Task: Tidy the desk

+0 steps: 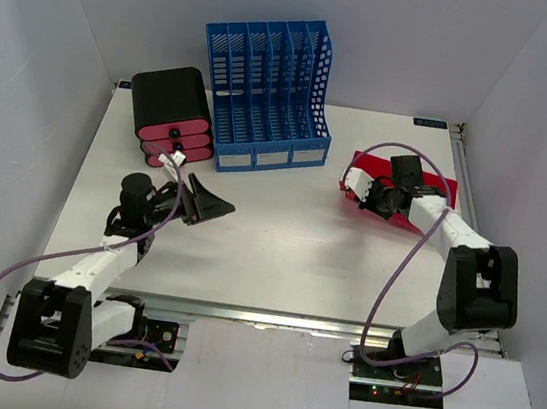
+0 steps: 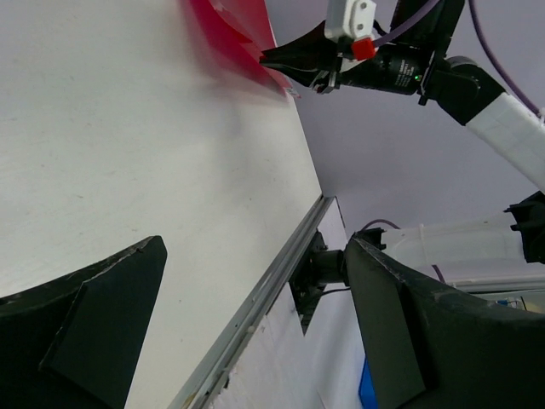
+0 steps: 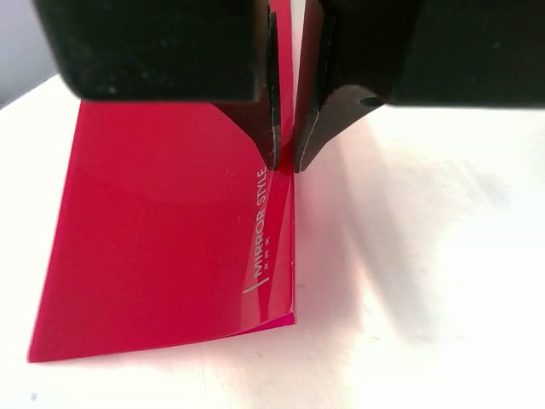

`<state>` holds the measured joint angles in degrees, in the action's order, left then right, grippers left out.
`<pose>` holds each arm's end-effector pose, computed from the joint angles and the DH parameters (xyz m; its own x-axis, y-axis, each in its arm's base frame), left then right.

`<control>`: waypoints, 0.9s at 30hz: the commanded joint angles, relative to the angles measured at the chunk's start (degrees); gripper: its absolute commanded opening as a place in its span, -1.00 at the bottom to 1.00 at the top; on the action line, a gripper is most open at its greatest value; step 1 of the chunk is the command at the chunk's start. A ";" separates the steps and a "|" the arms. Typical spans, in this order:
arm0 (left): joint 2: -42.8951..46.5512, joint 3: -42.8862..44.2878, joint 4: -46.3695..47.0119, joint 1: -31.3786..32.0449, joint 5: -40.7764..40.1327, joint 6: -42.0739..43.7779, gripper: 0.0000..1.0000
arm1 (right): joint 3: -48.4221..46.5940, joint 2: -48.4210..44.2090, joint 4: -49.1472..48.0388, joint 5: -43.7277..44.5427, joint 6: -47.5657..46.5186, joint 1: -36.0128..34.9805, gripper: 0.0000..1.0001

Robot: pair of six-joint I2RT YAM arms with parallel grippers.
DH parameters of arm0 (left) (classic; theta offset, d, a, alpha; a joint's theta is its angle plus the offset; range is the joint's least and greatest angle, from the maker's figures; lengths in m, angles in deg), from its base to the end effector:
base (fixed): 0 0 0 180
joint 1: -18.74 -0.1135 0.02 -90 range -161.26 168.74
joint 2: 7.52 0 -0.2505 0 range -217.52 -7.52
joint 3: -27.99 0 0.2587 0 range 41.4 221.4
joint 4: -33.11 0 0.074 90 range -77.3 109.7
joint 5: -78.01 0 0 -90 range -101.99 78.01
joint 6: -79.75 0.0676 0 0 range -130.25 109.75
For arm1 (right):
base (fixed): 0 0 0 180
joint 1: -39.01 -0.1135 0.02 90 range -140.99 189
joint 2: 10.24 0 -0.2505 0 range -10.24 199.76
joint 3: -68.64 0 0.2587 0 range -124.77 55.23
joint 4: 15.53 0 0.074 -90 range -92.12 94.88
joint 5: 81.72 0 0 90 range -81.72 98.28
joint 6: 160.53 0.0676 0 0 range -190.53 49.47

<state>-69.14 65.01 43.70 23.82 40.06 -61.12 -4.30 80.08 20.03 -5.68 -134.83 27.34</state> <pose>0.2426 -0.0751 0.1982 -0.7856 -0.4091 -0.4642 0.3282 0.3604 -0.8731 0.3418 0.0873 0.1753 -0.0337 -0.8999 -0.4348 -0.8511 0.2539 -0.4595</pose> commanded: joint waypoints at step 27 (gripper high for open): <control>-49.11 37.71 6.06 36.65 -32.26 -25.62 0.96 | 15.19 -34.88 14.66 -22.93 0.68 -3.85 -0.85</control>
<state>-116.66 99.02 49.73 59.38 11.28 -81.62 9.53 46.68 34.37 -26.59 -134.12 25.08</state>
